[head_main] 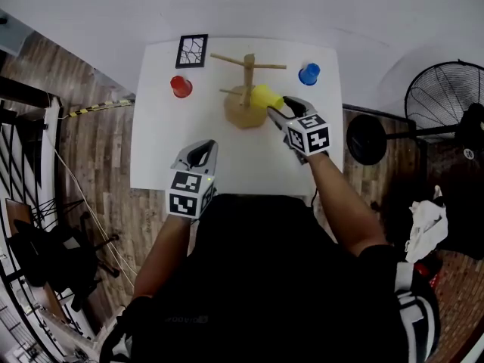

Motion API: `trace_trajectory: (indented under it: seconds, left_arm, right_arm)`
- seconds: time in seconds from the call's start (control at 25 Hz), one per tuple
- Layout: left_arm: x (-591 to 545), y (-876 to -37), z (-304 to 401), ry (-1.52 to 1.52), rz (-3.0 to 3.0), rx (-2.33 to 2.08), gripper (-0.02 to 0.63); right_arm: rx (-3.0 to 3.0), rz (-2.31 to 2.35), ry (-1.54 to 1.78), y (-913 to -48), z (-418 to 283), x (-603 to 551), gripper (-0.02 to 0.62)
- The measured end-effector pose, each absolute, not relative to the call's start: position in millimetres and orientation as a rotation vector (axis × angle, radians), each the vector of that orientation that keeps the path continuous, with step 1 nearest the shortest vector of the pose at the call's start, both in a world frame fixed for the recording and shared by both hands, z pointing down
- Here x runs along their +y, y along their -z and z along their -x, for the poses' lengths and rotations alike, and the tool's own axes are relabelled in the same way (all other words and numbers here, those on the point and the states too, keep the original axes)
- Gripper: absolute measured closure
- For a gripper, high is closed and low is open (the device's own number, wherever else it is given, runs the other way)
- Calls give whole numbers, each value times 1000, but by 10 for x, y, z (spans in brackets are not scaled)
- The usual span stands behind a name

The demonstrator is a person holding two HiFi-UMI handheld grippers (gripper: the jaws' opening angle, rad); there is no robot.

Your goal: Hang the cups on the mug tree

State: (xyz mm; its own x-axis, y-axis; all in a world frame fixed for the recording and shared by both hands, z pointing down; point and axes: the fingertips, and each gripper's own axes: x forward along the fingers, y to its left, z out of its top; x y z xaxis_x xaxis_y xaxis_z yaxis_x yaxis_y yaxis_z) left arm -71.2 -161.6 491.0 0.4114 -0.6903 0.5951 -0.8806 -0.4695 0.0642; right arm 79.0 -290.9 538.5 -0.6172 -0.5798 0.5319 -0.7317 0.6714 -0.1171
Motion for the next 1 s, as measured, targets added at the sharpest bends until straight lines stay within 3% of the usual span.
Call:
trace_trajectory:
  seconds: [0.48,1.0]
  left_arm:
    - [-1620,-4889,631,-712,-2282,-1380,589]
    - [-1570,-4909,495,-705,-2230,-1442,589]
  right_arm:
    - [-2442,-1034,-403,-5310,-957,-2970,380]
    - [-2319,-1138,-251,-5367,-1696,-3484,380]
